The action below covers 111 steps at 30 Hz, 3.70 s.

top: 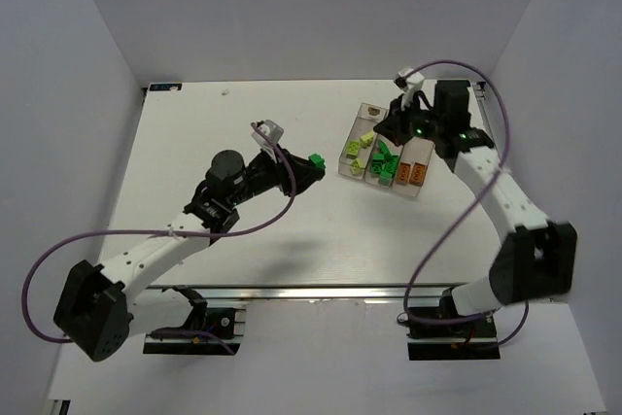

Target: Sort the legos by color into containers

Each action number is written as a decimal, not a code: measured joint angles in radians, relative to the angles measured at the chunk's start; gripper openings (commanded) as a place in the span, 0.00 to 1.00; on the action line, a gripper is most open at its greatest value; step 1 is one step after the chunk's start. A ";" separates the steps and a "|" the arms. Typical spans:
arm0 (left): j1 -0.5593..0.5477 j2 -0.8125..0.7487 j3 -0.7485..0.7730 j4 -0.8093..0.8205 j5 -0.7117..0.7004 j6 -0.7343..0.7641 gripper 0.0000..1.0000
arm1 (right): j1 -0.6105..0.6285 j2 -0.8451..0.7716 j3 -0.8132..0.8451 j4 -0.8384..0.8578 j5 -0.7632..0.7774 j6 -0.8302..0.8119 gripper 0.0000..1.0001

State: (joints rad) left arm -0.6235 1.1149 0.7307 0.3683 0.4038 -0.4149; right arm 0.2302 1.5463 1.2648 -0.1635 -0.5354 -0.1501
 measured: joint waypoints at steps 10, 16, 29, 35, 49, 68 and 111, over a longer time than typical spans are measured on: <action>-0.046 0.319 0.108 0.008 0.030 -0.087 0.00 | -0.033 -0.584 -0.351 -0.061 -0.064 0.044 0.13; -0.108 0.518 0.356 -0.076 -0.045 -0.068 0.00 | -0.066 -0.736 -0.378 -0.044 0.021 0.041 0.18; -0.134 1.082 0.945 -0.287 -0.231 -0.015 0.06 | -0.066 -0.870 -0.444 0.064 0.241 0.030 0.20; -0.159 1.209 1.116 -0.379 -0.292 0.008 0.32 | -0.067 -0.853 -0.445 0.063 0.265 0.017 0.21; -0.171 1.234 1.208 -0.455 -0.363 0.030 0.69 | -0.066 -0.856 -0.445 0.069 0.269 0.011 0.21; -0.167 0.165 0.456 -0.483 -0.513 0.253 0.98 | -0.068 -0.826 -0.476 0.085 0.176 -0.005 0.89; -0.165 -0.057 0.192 -0.397 -0.500 0.381 0.98 | -0.072 -0.861 -0.594 0.138 0.123 0.171 0.89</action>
State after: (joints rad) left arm -0.7887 1.0580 0.9226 -0.0288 -0.0967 -0.0341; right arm 0.1581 0.6853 0.6712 -0.0250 -0.4126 0.0204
